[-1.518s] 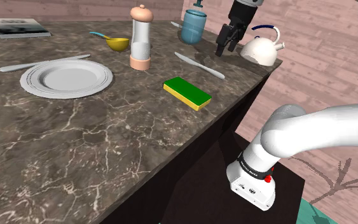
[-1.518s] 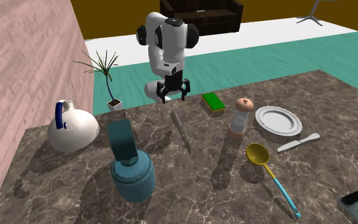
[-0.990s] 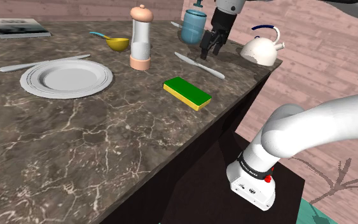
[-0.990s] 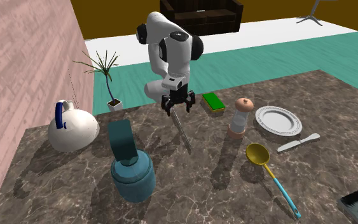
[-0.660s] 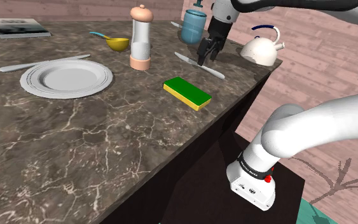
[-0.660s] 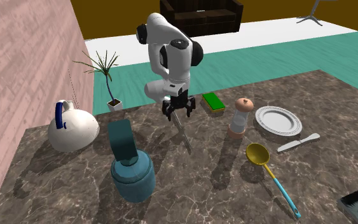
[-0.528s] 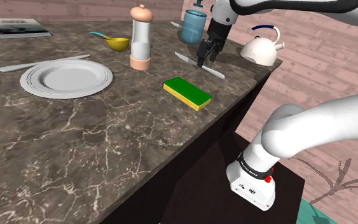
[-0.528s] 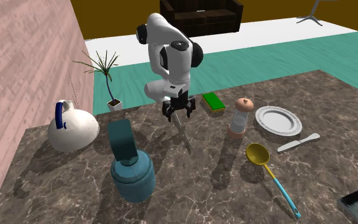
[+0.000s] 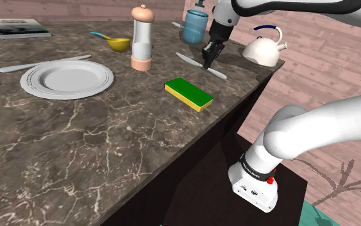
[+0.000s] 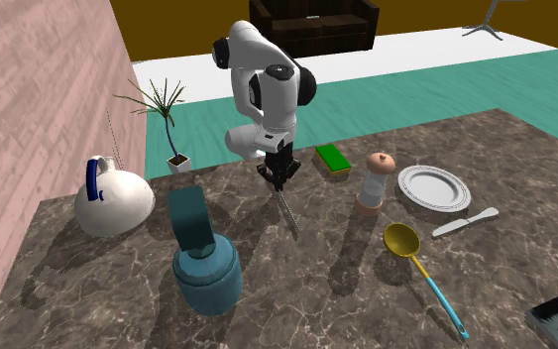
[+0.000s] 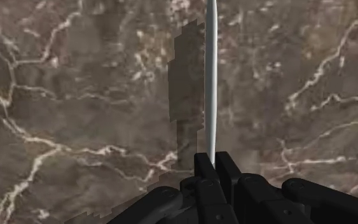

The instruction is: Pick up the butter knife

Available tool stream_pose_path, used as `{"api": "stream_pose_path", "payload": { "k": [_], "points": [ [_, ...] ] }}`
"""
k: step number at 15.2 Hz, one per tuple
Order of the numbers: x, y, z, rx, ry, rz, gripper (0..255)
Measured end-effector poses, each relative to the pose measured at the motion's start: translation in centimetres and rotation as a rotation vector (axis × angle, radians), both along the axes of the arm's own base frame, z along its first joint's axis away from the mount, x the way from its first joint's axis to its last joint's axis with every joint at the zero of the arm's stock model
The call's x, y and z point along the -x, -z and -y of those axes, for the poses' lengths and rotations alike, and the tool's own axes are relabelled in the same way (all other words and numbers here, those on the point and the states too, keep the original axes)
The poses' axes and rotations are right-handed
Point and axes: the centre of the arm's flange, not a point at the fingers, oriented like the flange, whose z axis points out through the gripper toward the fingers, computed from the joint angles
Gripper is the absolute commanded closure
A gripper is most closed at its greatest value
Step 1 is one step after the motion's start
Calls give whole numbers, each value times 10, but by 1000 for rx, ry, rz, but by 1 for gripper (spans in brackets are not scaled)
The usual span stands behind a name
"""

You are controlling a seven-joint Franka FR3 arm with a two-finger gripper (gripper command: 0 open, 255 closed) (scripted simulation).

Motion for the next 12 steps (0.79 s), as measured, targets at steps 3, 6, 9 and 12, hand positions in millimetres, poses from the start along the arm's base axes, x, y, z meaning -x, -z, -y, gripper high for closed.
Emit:
{"api": "stream_pose_path", "payload": {
  "k": [3,6,9,12],
  "points": [
    [0,-3,0,0,0,0,255],
    [0,-17,0,0,0,0,255],
    [-1,-32,-1,0,0,0,255],
    [0,-48,0,0,0,0,255]
  ]
}}
